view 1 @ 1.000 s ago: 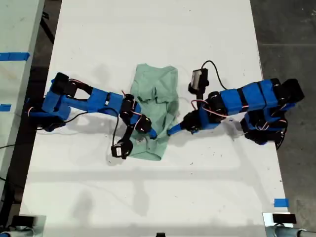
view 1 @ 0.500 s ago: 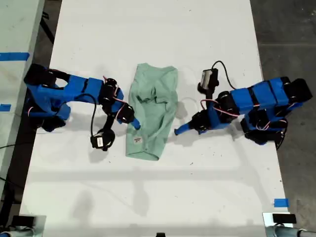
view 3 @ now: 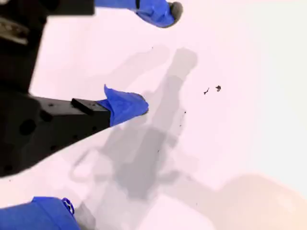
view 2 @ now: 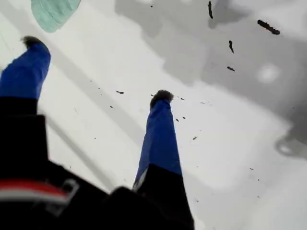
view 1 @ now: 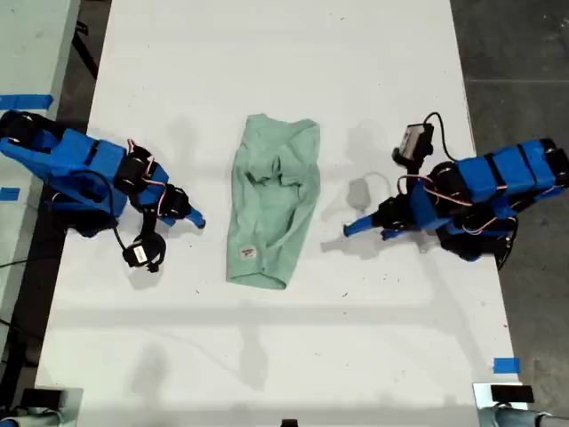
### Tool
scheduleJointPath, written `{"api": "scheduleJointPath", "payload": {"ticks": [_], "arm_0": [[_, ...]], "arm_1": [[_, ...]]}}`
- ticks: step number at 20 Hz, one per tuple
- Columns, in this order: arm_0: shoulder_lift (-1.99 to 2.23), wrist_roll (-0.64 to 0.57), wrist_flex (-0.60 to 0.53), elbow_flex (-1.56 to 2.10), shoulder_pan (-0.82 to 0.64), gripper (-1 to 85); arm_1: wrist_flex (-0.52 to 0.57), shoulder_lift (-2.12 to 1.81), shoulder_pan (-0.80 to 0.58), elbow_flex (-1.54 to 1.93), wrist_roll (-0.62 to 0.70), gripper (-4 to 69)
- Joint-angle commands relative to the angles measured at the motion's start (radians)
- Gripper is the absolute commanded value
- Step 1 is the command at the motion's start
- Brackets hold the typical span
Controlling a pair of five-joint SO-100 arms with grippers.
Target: Fold tshirt
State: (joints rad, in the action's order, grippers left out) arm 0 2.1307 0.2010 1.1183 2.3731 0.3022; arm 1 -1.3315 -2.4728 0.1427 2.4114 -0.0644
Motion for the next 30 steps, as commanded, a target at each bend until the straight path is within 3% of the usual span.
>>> {"api": "scheduleJointPath", "payload": {"ticks": [1, 4, 6, 9, 14, 24, 30], "arm_0": [[0.13, 0.043, -0.021, 0.072, 0.029, 21.2], [0.189, 0.046, -0.04, 0.123, 0.021, 20.7], [0.155, 0.014, -0.051, 0.081, 0.0, 19.6], [-0.219, -0.095, 0.04, -0.348, -0.021, 22.0], [-0.73, -0.176, 0.006, -0.854, 0.009, 23.8], [-1.026, -0.091, -0.175, -0.951, 0.095, 20.1], [-1.123, -0.075, -0.241, -0.962, 0.115, 10.2]], "arm_1": [[0.017, -0.193, 0.028, 0.087, -0.04, 36.9], [-0.008, -0.247, 0.032, 0.109, -0.057, 35.8], [0.083, -0.129, 0.025, 0.061, -0.011, 34.7], [0.192, 0.364, -0.005, -0.23, 0.075, 36.5], [0.178, 0.971, 0.009, -0.815, 0.143, 36.8], [0.101, 1.551, 0.023, -1.387, 0.153, 36.1], [0.153, 1.635, 0.025, -1.405, 0.135, 27.1]]}}
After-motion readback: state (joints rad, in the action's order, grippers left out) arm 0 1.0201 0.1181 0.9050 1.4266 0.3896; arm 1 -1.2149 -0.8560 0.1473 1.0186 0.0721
